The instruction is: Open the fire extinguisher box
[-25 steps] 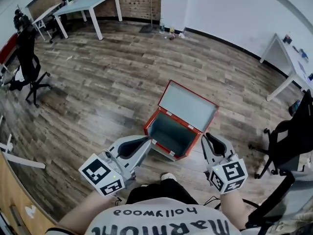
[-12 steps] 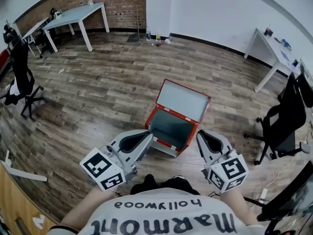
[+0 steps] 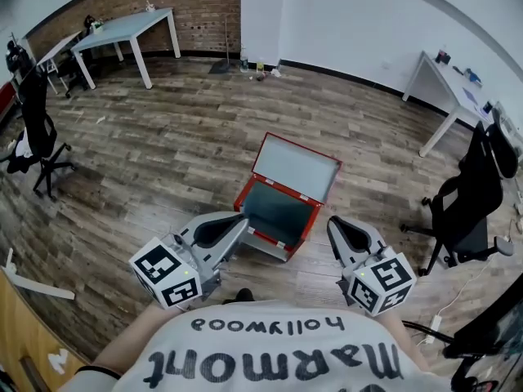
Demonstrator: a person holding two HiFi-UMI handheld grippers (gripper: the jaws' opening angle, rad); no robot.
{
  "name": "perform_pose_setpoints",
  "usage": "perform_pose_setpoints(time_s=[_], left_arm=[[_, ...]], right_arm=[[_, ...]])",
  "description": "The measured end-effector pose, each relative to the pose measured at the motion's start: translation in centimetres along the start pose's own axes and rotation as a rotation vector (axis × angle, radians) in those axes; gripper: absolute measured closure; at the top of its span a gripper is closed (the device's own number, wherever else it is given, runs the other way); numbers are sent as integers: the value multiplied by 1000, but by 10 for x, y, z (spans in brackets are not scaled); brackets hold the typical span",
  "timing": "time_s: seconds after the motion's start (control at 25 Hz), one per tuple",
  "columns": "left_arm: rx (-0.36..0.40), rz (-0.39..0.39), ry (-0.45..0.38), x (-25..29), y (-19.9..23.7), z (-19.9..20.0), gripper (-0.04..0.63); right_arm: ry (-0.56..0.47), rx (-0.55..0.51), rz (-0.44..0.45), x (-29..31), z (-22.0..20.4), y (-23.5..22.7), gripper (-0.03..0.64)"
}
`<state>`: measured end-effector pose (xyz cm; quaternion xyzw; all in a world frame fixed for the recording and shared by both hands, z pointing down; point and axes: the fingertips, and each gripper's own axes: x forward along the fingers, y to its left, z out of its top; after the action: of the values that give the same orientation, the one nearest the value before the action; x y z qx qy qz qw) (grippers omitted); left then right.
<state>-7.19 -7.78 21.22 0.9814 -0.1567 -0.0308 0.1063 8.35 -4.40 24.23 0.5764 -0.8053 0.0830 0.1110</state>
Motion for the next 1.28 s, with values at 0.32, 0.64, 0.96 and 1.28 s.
perform_pose_setpoints(time_s=[0.32,0.64,0.96,1.28], left_arm=[[-29,29,18,14,-7,-9,591],[-66,17,86,24,-14,-38,590],[-60,42,79,21,-2,-31,591],[-47,60,84,18,4,-33,589]], right_arm=[[49,18,14,-21,-15,-18,595],[120,-130,19,-14,-33,-17,595],[143,-114,8,-9,-37,-21,600],[136,-128,-9,-3,-35,-24,607]])
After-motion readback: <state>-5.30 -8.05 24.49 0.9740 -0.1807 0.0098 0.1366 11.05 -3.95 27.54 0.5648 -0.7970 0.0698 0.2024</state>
